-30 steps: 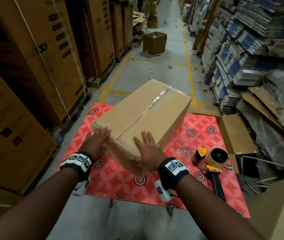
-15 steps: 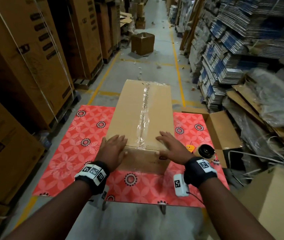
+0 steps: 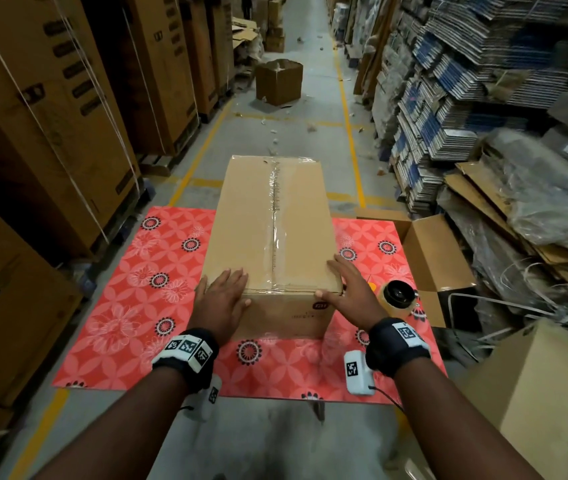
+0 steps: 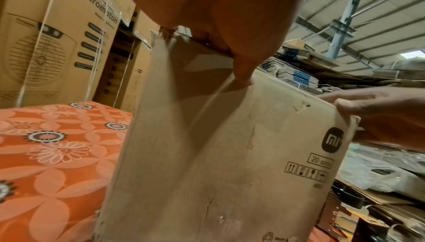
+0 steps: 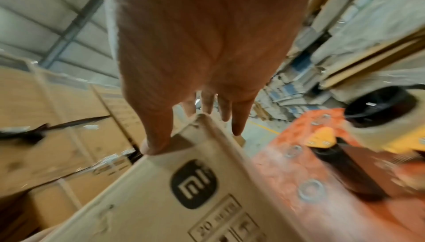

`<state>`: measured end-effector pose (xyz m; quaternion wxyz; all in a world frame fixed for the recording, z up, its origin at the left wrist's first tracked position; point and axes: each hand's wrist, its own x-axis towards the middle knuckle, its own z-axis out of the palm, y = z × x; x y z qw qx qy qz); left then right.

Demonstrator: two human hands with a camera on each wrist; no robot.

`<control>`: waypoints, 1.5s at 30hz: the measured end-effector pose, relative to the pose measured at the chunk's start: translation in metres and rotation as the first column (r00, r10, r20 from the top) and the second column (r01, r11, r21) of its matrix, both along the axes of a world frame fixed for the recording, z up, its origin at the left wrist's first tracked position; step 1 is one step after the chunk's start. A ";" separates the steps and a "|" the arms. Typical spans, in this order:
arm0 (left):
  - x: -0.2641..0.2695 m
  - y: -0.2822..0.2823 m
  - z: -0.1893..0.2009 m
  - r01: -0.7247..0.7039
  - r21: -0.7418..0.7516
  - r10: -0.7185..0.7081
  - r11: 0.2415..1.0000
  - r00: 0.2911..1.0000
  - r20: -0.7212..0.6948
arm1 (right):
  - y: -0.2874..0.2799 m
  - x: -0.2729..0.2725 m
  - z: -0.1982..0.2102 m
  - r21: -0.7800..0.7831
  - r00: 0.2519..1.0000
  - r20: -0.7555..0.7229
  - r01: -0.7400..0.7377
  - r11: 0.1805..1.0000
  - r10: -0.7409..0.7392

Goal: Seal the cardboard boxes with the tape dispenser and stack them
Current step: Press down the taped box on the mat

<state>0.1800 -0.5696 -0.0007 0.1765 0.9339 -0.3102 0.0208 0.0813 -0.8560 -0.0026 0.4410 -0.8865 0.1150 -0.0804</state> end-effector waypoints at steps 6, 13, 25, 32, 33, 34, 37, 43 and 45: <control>-0.001 -0.002 -0.002 -0.028 -0.015 0.028 1.000 0.999 0.021 | -0.030 -0.044 -0.051 0.406 0.887 -0.145 0.458 0.791 -0.439; 0.000 -0.005 -0.004 -0.040 0.038 0.039 0.998 0.999 0.026 | -0.081 -0.081 -0.137 -0.113 0.630 -0.491 0.638 0.762 -0.601; -0.004 -0.007 0.001 -0.040 0.141 0.040 0.989 0.999 0.003 | -0.095 -0.084 -0.149 -0.089 0.671 -0.570 0.524 0.847 -0.475; -0.005 -0.007 0.007 -0.027 0.182 0.031 0.983 0.999 -0.015 | -0.080 -0.065 -0.111 -0.051 0.747 -0.381 0.572 0.819 -0.545; -0.006 -0.006 0.008 -0.017 0.204 0.018 0.979 1.000 -0.003 | -0.078 -0.060 -0.100 -0.027 0.769 -0.325 0.575 0.818 -0.551; -0.007 -0.006 0.009 -0.004 0.232 0.002 0.973 1.000 0.008 | -0.077 -0.055 -0.088 -0.001 0.787 -0.262 0.578 0.816 -0.558; -0.007 -0.003 0.012 0.041 0.303 -0.045 0.952 0.999 0.007 | -0.075 -0.038 -0.044 0.081 0.805 -0.067 0.594 0.801 -0.590; 0.010 -0.007 0.041 0.189 0.174 -0.201 0.966 0.978 0.051 | -0.025 -0.011 0.050 0.243 0.887 0.144 0.398 0.884 -0.439; 0.010 -0.008 0.058 0.205 -0.080 -0.202 0.975 0.978 0.045 | -0.003 -0.005 0.059 0.209 0.889 0.176 0.385 0.899 -0.422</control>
